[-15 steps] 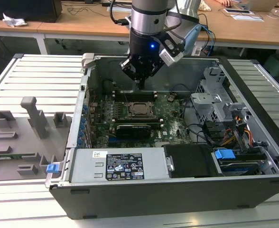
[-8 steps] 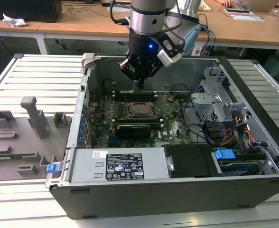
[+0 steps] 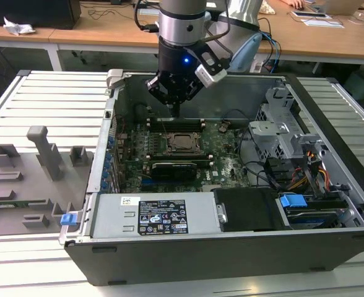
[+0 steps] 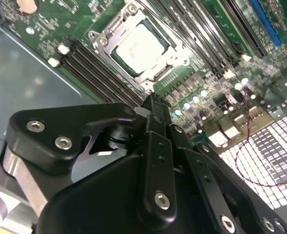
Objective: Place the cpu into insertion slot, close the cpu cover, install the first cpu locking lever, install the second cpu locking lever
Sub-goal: 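Install the first cpu locking lever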
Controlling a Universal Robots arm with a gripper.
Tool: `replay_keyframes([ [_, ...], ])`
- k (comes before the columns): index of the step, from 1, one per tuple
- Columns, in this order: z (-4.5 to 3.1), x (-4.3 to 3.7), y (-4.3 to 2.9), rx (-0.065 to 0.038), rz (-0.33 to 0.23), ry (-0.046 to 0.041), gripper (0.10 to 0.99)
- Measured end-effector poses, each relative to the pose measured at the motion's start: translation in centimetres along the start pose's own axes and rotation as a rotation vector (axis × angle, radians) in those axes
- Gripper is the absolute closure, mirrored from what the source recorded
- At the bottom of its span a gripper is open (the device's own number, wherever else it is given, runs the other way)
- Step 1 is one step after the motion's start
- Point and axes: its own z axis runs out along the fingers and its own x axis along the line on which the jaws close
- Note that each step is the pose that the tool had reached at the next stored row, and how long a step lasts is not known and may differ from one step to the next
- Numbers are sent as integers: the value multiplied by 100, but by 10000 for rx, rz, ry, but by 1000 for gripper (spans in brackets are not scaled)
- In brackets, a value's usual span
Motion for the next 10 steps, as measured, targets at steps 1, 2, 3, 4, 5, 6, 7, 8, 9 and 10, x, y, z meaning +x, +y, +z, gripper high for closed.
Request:
replay_keyframes([
  [1, 1, 27, 7, 0, -1, 1, 980],
  [2, 2, 40, 11, 1, -1, 1, 980],
  [3, 3, 56, 15, 0, -2, 1, 980],
  [4, 4, 72, 20, 0, -2, 0, 980],
  [5, 4, 83, 23, 0, -1, 0, 980],
  [6, 5, 97, 27, 0, 0, 1, 980],
  [7, 6, 108, 30, 0, -1, 0, 980],
  [8, 7, 128, 36, 0, -1, 0, 980],
  [9, 8, 145, 40, -1, -1, 0, 980],
  [10, 10, 166, 46, 0, -1, 0, 980],
])
